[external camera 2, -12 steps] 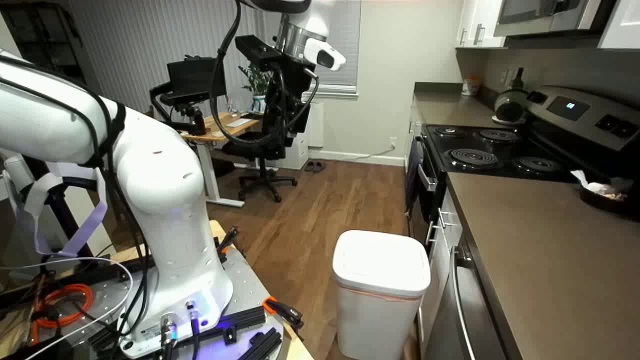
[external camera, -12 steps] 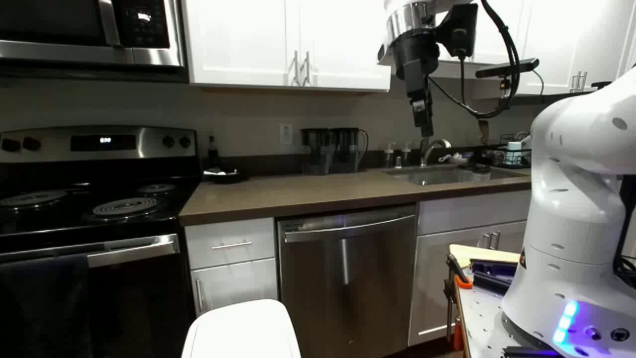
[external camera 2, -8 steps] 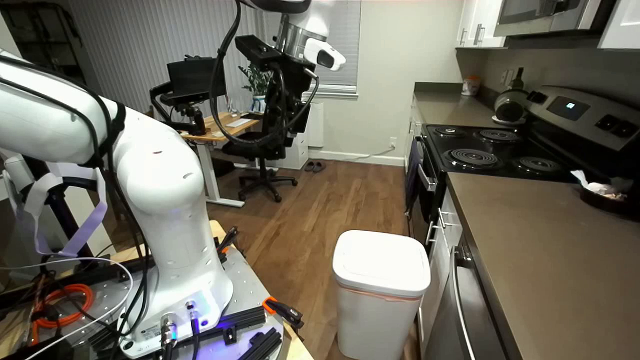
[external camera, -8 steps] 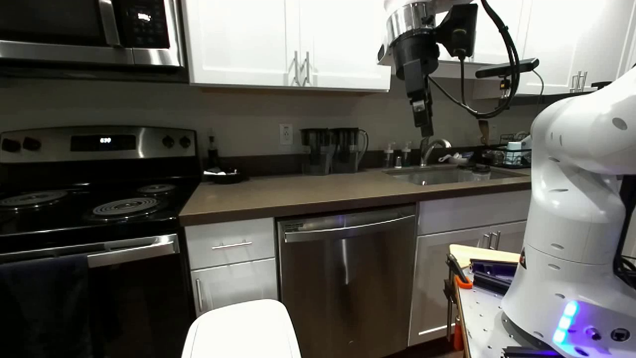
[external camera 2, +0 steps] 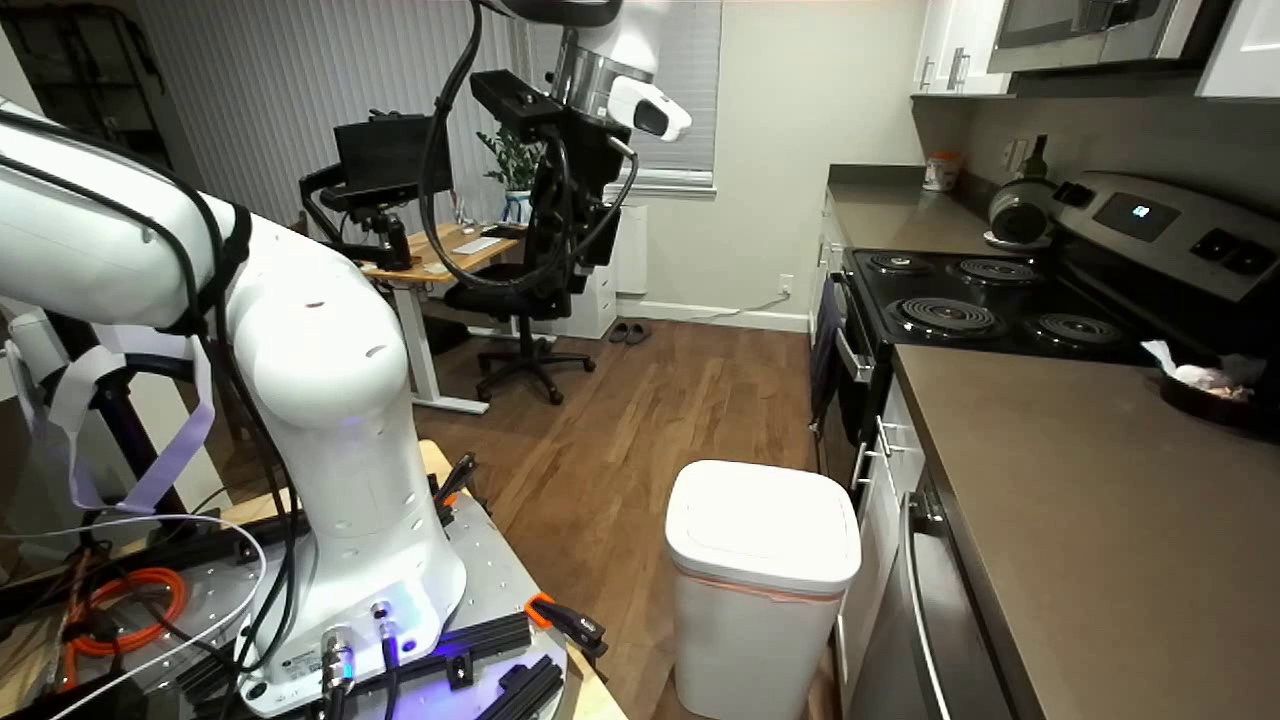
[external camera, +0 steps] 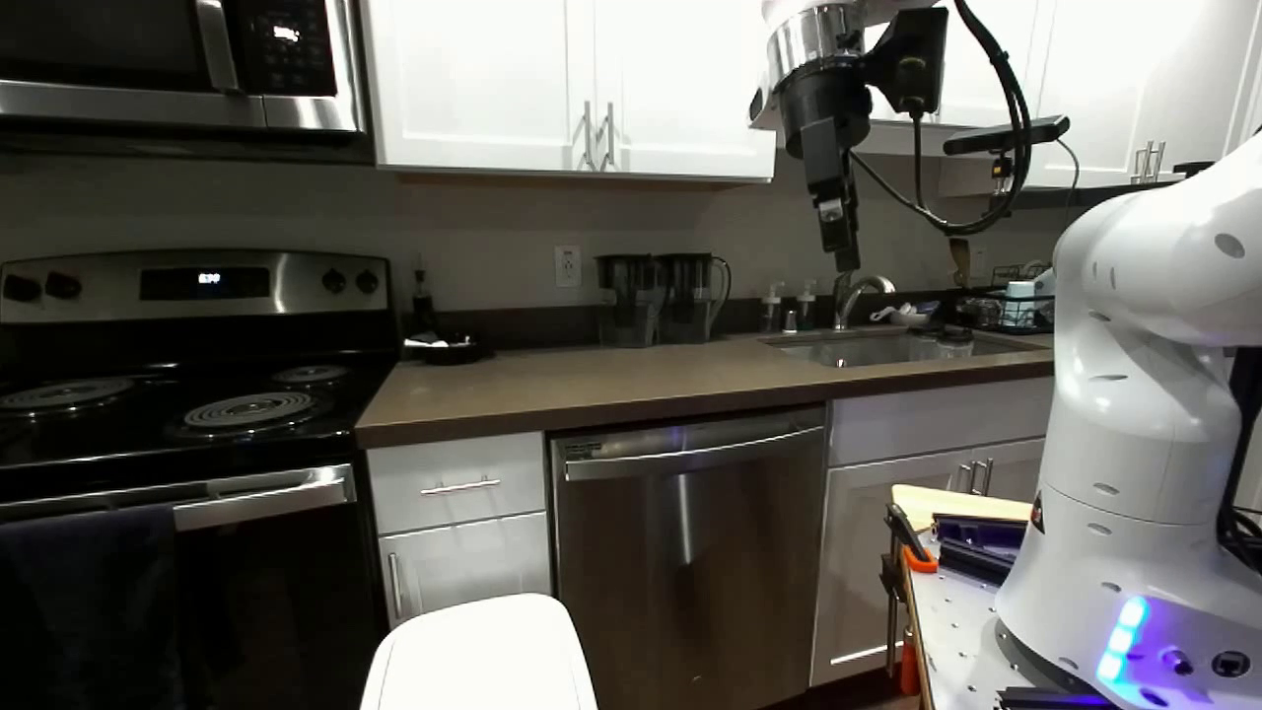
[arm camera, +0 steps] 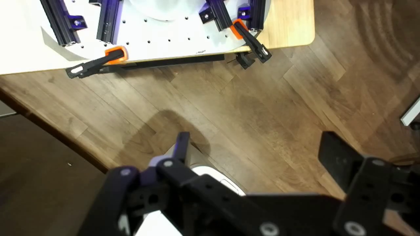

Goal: Open the top of the bin

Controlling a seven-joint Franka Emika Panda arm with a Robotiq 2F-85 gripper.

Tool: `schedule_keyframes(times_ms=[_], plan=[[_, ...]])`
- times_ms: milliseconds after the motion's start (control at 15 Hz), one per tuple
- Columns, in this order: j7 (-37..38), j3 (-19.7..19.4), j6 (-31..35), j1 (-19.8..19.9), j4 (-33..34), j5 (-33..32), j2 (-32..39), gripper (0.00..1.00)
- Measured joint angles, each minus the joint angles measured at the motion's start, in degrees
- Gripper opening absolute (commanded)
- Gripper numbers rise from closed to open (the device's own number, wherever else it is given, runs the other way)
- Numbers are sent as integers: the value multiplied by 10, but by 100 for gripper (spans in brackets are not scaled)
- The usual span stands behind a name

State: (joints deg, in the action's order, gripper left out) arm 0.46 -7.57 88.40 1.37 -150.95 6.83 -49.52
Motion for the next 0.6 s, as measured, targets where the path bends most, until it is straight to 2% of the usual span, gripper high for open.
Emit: schedule_keyframes(times_ms=[267,600], plan=[[-10,4,26,-2,-2,0,18,100],[-32,19,140,-24,-9,0,93,100]])
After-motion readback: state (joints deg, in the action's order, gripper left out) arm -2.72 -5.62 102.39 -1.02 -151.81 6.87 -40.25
